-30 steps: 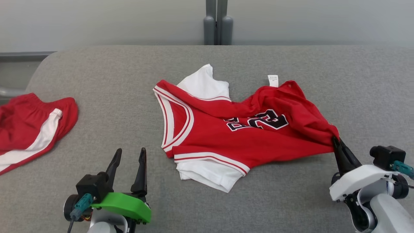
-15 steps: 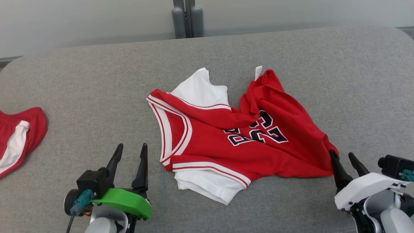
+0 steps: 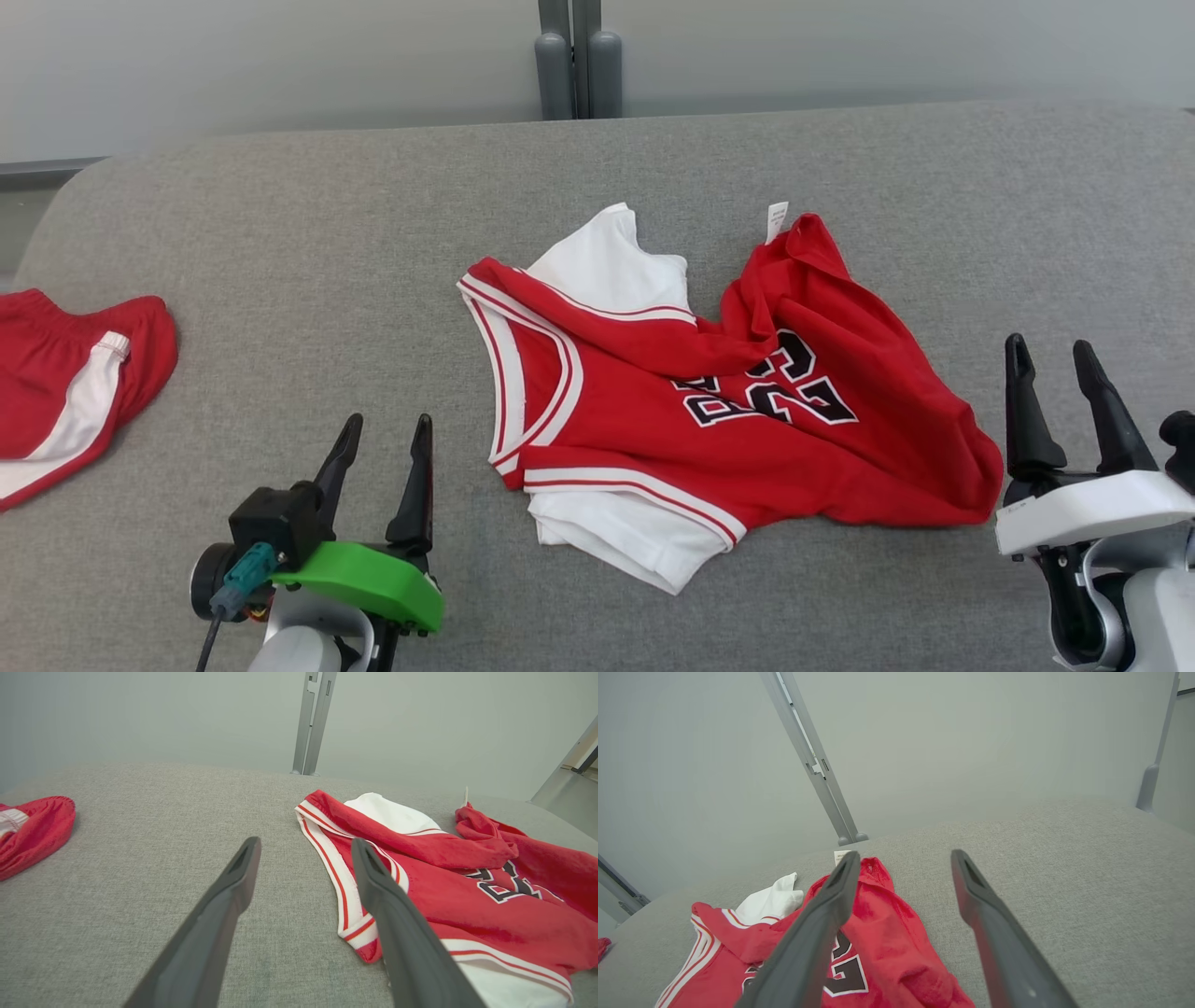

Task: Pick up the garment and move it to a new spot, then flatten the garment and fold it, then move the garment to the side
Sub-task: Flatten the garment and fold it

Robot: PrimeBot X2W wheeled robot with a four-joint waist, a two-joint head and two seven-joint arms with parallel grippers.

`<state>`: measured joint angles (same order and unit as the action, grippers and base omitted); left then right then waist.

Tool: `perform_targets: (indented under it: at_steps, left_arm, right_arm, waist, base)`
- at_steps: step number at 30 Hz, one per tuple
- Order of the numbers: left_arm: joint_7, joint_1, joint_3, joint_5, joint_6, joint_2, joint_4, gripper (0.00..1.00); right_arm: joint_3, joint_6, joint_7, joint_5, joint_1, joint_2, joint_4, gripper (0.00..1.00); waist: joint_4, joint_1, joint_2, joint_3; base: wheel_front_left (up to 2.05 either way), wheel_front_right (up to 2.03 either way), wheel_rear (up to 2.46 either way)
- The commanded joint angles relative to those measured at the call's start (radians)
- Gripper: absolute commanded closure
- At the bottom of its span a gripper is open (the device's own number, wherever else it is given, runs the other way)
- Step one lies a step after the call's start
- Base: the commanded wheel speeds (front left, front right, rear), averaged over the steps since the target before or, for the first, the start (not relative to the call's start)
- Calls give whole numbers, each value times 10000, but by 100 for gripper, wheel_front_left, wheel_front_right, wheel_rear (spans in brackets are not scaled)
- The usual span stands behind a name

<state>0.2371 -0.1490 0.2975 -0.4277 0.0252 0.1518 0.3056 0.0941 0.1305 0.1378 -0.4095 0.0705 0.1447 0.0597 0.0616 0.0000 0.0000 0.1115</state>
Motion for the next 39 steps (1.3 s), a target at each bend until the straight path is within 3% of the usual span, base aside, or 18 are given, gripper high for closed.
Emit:
perform_targets:
  at_steps: [1, 8, 20, 30, 39]
  left_arm:
    - [-40, -89, 37, -14, -33, 48, 7, 0]
    - [-584, -524, 289, -98, 101, -39, -2, 0]
    - [-3397, -3259, 531, -1049, 677, -210, 1858, 0]
    - [-4167, -4896, 691, -2069, 931, -744, 3835, 0]
    - [-4182, -5848, 409, -2936, 983, -886, 5285, 0]
  right_arm:
    - [-41, 3, 145, 74, 104, 28, 125, 0]
    - [-270, 4, 376, 66, 250, 46, 535, 0]
    - [-470, 4, 497, 34, 891, 168, 762, 0]
    - [-612, 4, 760, -55, 1275, 115, 947, 0]
    - [-670, 4, 943, -55, 1479, 27, 1168, 0]
  waist:
    - [66, 0, 0, -53]
    - [45, 0, 0, 46]
    - [-742, 0, 0, 1000]
    - [-1519, 0, 0, 1561]
    - [-1683, 0, 0, 1846]
  base:
    - [0, 0, 0]
    - [0, 0, 0]
    - [0, 0, 0]
    - [0, 0, 0]
    - [0, 0, 0]
